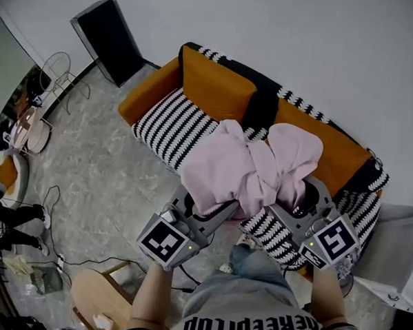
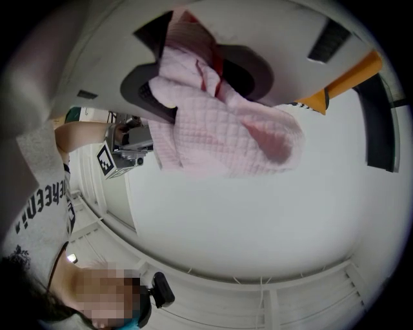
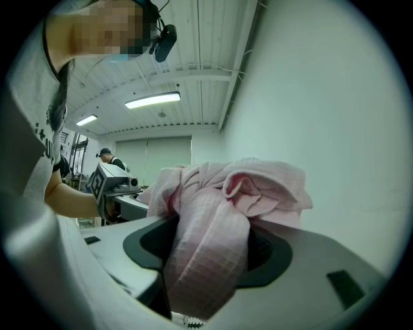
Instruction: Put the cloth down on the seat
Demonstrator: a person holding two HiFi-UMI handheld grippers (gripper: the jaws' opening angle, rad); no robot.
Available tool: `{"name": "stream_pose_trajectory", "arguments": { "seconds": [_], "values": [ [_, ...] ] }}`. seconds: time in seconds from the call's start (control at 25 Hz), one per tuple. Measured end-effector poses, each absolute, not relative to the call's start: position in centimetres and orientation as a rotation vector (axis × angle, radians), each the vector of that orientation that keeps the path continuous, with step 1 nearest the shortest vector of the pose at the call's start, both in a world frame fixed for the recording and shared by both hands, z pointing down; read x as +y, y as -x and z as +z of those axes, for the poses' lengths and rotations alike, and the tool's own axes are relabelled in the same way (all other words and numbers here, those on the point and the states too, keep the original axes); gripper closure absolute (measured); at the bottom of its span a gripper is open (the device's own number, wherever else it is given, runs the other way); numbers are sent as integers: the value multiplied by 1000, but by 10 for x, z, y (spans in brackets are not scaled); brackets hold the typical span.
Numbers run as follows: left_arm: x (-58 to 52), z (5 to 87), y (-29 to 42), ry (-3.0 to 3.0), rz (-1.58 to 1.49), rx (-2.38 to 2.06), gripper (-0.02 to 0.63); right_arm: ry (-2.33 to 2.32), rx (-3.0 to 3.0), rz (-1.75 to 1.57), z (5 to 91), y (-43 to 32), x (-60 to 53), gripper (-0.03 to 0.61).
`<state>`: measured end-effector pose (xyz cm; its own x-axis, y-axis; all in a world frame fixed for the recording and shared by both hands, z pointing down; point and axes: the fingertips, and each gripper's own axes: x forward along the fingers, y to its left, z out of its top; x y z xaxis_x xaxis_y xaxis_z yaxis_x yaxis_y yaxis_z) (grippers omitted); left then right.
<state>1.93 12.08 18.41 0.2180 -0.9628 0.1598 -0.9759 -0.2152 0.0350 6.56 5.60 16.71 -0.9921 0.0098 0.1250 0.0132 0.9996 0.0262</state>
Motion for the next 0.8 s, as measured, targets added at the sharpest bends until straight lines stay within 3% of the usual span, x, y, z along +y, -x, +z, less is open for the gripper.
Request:
{"name": "stream_pose_trajectory", "arguments": {
  "seconds": [0.8],
  "values": [
    [14,194,19,-2499,206,-1634,387,-269,-2994,35,178,-39,-42,307]
  ]
}}
